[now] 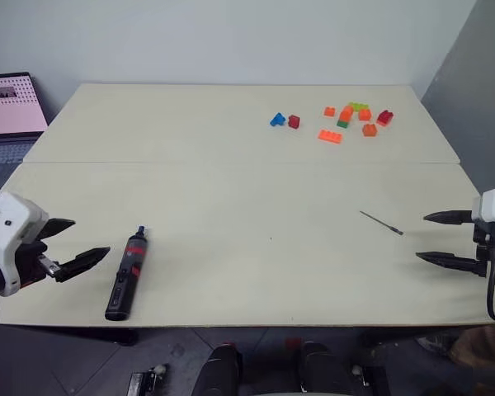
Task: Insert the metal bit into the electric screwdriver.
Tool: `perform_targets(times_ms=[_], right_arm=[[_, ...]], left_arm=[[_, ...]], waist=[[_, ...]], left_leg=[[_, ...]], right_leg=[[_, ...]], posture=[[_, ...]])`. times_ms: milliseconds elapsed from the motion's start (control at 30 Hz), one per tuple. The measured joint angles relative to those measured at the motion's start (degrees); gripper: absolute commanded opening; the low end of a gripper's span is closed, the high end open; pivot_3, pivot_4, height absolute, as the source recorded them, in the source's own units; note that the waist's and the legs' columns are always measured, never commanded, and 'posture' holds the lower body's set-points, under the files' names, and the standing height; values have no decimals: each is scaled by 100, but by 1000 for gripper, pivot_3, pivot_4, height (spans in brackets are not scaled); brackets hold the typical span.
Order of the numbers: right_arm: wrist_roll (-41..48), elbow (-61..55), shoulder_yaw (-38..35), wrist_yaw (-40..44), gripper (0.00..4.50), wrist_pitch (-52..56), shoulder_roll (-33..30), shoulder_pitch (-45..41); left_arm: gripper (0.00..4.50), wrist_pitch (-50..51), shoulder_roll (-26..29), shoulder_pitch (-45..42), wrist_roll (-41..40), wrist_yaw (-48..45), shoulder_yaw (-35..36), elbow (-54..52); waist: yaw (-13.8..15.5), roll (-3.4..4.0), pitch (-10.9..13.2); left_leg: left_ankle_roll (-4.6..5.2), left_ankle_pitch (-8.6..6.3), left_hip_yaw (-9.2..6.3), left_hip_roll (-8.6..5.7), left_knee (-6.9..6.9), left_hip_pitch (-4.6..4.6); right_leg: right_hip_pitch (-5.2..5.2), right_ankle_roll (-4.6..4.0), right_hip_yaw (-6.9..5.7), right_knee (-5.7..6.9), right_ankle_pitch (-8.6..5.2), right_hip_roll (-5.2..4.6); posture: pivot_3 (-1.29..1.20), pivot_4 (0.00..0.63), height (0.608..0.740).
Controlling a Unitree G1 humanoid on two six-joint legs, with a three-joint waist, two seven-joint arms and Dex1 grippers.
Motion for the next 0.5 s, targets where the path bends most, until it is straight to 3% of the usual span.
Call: perform_targets(times_ms=[500], right_arm=[[2, -79, 21, -25, 4458, 16, 89, -90]], left_arm=[[4500, 40, -208, -362, 89, 504, -209, 71]], waist=[[-5, 0, 0]], left_leg=[[0, 0, 0, 1, 1, 1]], right_leg=[[0, 2, 1, 1, 1, 0]], posture=[[0, 150, 740]])
